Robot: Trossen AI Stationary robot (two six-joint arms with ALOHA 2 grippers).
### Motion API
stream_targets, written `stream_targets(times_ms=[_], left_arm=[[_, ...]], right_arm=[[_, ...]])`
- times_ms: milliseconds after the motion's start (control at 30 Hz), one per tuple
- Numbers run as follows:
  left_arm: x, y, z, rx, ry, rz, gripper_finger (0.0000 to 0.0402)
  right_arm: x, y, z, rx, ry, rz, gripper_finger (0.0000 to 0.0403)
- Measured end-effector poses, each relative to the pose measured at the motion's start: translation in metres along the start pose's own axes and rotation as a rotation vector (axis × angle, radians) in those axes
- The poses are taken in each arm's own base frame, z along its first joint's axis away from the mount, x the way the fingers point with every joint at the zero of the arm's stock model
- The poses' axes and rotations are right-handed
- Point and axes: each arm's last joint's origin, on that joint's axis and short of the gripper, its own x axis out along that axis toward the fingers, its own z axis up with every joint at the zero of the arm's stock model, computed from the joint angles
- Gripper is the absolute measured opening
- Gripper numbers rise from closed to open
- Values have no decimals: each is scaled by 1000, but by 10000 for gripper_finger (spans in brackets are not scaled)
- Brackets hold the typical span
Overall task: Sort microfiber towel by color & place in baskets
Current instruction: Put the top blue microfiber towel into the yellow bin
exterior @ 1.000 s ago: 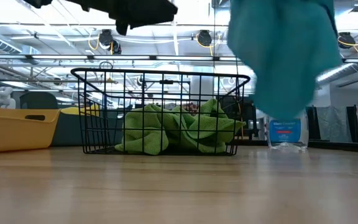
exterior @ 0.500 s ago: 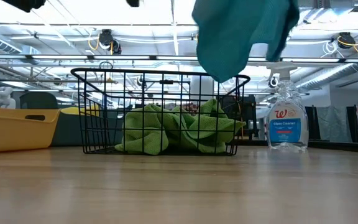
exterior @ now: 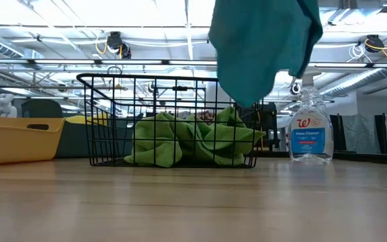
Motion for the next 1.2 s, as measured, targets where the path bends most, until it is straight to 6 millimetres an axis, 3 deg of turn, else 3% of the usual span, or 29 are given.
stream_targets(times_ms=[233,500,633,967,1200], left_arm=[[8,-15,8,59,-17,-41,228],[22,1,10,152,-7,19,228],[24,5,3,213,88,72,228],[41,42,-23,317,235,251,228],[45,42,-47,294,376,162,224]], right_arm=[[2,-5,-2,-1,18,-25,7],[-3,-8,3,1,9,-29,7],[-6,-9,4,24,21,-20,7],[-8,-4,-8,80,146,42,7],[-9,-1,-10,128,162,150,7]])
